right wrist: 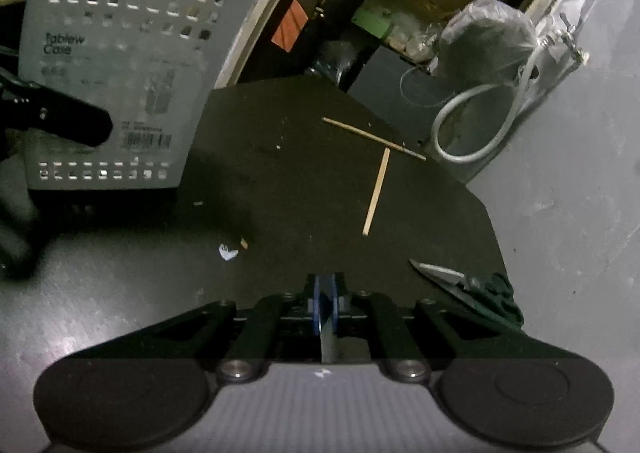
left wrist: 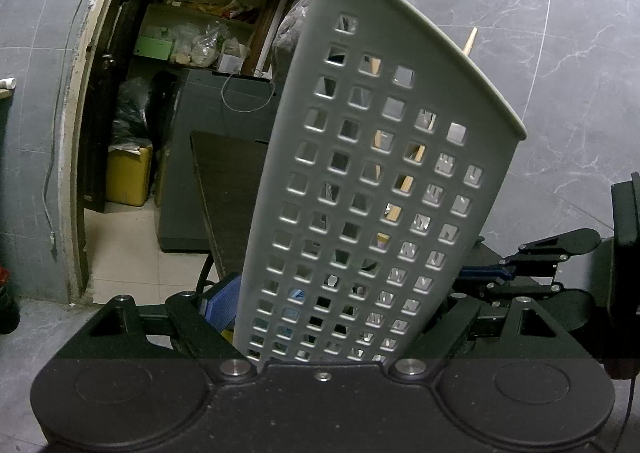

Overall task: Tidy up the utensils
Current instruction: 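Lift the spoon with the right tool toward the white basket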

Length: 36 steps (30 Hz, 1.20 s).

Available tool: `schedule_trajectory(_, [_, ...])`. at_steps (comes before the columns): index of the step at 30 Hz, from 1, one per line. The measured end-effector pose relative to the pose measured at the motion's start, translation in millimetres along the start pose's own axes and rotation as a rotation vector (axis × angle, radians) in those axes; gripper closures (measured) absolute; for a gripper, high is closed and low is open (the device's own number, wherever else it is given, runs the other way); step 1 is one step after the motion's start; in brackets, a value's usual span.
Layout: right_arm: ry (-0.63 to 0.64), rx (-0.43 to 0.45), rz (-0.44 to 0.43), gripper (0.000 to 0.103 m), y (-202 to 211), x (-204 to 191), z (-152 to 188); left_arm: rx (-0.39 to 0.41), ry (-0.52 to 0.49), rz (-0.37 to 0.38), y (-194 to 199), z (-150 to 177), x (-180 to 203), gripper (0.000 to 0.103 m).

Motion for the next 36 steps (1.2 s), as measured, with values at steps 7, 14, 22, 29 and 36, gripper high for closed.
schedule_trajectory(7, [-0.079, 0.0, -0.022, 0.1, 6, 21, -1, 0.0, 0.001, -0.001, 0, 0, 0, 0.016])
schedule_trajectory(14, [-0.189, 0.093, -0.025, 0.101, 26, 44, -4, 0.0, 0.001, -0.003, 0, -1, 0, 0.016])
schedule_trajectory(22, [-0.247, 0.229, 0.02, 0.101, 49, 56, -7, 0.0, 0.001, -0.003, 0, -1, 0, 0.016])
schedule_trajectory(29, [-0.279, 0.372, 0.086, 0.101, 79, 66, -14, 0.0, 0.001, -0.003, 0, -1, 0, 0.016])
schedule_trajectory(36, [-0.282, 0.475, 0.156, 0.102, 101, 73, -29, 0.0, 0.001, -0.003, -1, 0, 0, 0.016])
Point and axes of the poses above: each gripper's, at about its wrist camera, not at the fingertips, and y roughly against the way its jaws point, x to its right, z to its underside, the point moved 1 cm from there along -y, roughly the way its jaws point, and after that the axes turned 14 degrees about -x, right-handed, at the moved point
